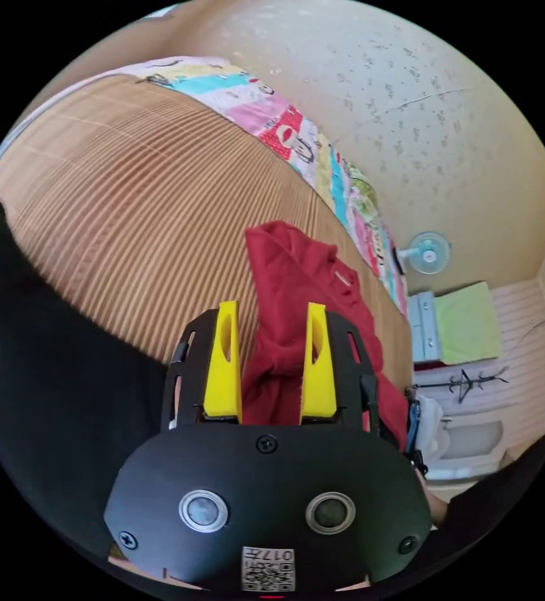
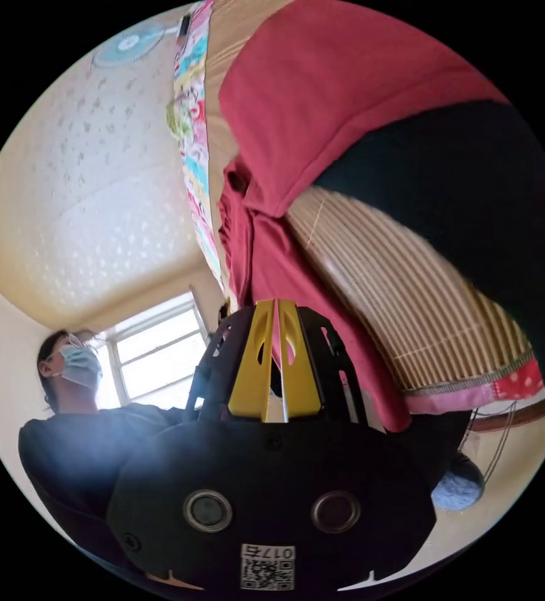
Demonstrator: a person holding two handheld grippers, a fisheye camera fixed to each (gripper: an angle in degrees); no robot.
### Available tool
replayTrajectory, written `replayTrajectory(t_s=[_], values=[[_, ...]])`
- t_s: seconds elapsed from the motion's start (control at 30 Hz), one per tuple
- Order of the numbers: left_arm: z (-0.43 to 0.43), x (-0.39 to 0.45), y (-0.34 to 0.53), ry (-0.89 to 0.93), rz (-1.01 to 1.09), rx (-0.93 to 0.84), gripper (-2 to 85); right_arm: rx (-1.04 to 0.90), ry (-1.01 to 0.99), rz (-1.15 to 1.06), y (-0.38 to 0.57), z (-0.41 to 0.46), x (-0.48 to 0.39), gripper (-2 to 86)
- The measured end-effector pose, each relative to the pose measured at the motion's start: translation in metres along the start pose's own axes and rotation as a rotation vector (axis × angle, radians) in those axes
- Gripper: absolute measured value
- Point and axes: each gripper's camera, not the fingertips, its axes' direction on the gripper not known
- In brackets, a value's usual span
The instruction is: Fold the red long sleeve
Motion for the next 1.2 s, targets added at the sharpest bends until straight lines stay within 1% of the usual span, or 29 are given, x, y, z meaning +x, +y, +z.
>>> replayTrajectory(t_s=[0.07,0.1,0.13,0.17,0.2,0.27,0.33,0.37,0.43,0.47,0.5,0.53,0.57,0.63,0.67,0.7,0.73,0.83,0.9,0.97,1.07,1.1,1.17,1.2], values=[[0.013,-0.008,-0.028,-0.034,-0.019,-0.056,11.6,-0.06,0.041,-0.034,-0.009,0.016,-0.01,1.2],[0.018,-0.018,-0.046,-0.009,-0.045,-0.071,8.2,-0.093,0.052,-0.052,-0.015,0.025,-0.014,1.2],[0.019,-0.022,-0.055,0.032,-0.041,-0.066,6.5,-0.119,0.055,-0.063,-0.021,0.031,-0.016,1.3],[0.015,-0.026,-0.071,0.132,0.008,-0.031,5.3,-0.127,0.057,-0.067,-0.023,0.033,-0.017,1.3],[0.012,-0.027,-0.085,0.165,0.061,-0.016,4.7,-0.135,0.058,-0.074,-0.028,0.035,-0.018,1.5],[0.017,-0.032,-0.099,0.115,0.088,-0.058,4.7,-0.124,0.058,-0.078,-0.035,0.032,-0.016,1.8],[0.019,-0.051,-0.105,0.145,-0.001,-0.096,5.1,-0.067,0.041,-0.044,-0.042,0.016,-0.004,2.9],[0.011,-0.062,-0.102,0.209,-0.065,-0.072,5.4,-0.046,0.026,-0.03,-0.044,0.011,0.0,3.2],[-0.016,-0.064,-0.086,0.21,-0.125,0.021,6.3,0.067,-0.065,0.029,-0.048,-0.019,0.017,5.1],[-0.038,-0.055,-0.073,0.207,-0.113,0.082,7.8,0.103,-0.092,0.04,-0.048,-0.028,0.021,5.5],[-0.056,-0.039,-0.061,0.193,-0.061,0.113,8.8,0.184,-0.146,0.062,-0.047,-0.048,0.028,6.5],[-0.063,-0.029,-0.055,0.178,-0.03,0.116,9.1,0.274,-0.196,0.082,-0.045,-0.068,0.036,7.2],[-0.073,-0.008,-0.043,0.141,0.039,0.105,9.3,0.325,-0.22,0.093,-0.043,-0.079,0.04,7.6],[-0.07,0.018,-0.025,0.11,0.11,0.021,9.3,0.536,-0.286,0.146,-0.034,-0.12,0.058,8.7],[-0.06,0.03,-0.012,0.112,0.136,-0.06,9.2,0.588,-0.295,0.163,-0.031,-0.129,0.063,8.9],[-0.048,0.041,0.001,0.114,0.165,-0.13,9.2,0.679,-0.303,0.199,-0.026,-0.145,0.072,9.2],[-0.042,0.047,0.009,0.109,0.181,-0.156,9.2,0.726,-0.311,0.23,-0.025,-0.156,0.081,9.4],[-0.011,0.075,0.041,0.065,0.251,-0.277,9.0,0.714,-0.332,0.259,-0.034,-0.163,0.102,8.7],[0.019,0.089,0.059,0.155,0.276,-0.399,8.9,0.749,-0.371,0.265,-0.037,-0.164,0.109,8.9],[0.03,0.099,0.071,0.205,0.293,-0.428,8.6,0.758,-0.398,0.297,-0.038,-0.163,0.112,9.7],[0.04,0.118,0.081,0.186,0.34,-0.454,8.0,0.724,-0.346,0.399,-0.037,-0.159,0.113,11.8],[0.045,0.124,0.083,0.18,0.358,-0.47,8.0,0.723,-0.291,0.426,-0.037,-0.16,0.114,12.3],[0.051,0.131,0.085,0.173,0.369,-0.489,8.3,0.767,-0.218,0.423,-0.037,-0.167,0.116,12.1],[0.053,0.135,0.085,0.185,0.371,-0.498,8.6,0.808,-0.194,0.373,-0.039,-0.173,0.117,11.3]])
